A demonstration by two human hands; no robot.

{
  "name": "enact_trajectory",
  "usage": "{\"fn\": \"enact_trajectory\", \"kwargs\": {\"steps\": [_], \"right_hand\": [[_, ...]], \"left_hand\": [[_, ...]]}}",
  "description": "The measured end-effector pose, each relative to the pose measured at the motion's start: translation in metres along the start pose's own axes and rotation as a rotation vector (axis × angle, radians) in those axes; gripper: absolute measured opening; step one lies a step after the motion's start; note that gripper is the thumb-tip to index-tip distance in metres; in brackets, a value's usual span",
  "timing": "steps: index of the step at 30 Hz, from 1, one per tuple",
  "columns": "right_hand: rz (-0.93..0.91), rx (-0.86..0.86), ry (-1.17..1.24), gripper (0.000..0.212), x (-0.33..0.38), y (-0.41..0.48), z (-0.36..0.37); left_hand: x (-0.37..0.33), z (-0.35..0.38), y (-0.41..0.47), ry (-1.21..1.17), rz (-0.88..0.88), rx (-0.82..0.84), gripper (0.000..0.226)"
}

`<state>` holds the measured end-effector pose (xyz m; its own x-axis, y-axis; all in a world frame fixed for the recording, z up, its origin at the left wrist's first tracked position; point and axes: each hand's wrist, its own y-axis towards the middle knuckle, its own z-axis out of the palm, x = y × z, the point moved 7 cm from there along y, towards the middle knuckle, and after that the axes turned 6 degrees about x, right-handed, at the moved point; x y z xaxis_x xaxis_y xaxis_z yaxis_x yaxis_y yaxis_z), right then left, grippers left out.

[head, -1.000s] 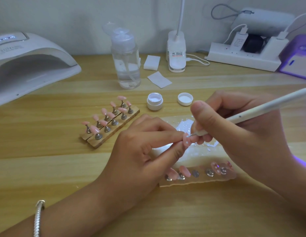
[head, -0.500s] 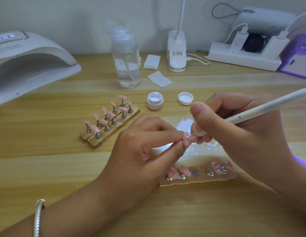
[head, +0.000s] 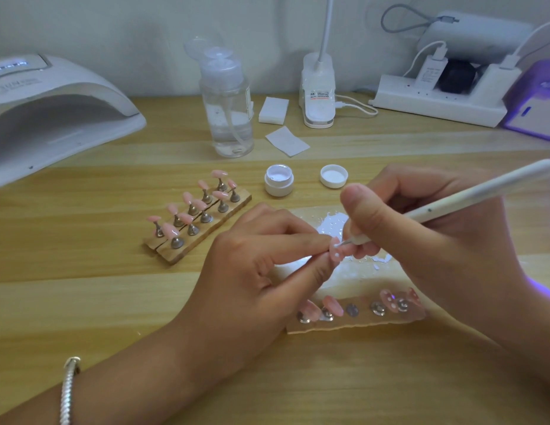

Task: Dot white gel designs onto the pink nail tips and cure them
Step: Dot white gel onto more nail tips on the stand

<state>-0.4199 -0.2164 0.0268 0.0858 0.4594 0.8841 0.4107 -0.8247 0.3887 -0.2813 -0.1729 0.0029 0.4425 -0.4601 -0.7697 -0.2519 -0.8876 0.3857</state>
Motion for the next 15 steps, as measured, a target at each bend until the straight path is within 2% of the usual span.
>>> {"fn": "enact_trajectory", "kwargs": {"steps": [11, 15], "right_hand": [[-0.005, 0.017, 0.046, 0.031, -0.0033, 0.0001, -0.0002], [0.008, -0.028, 0.202, 0.035, -0.0062, 0.0046, -0.0056]], "left_hand": [[-0.0007, -0.0006, 0.0004, -0.002, -0.001, -0.004, 0.015], [-0.0002, 0.0001, 0.0, -0.033, 0.0, -0.007, 0.013]]}}
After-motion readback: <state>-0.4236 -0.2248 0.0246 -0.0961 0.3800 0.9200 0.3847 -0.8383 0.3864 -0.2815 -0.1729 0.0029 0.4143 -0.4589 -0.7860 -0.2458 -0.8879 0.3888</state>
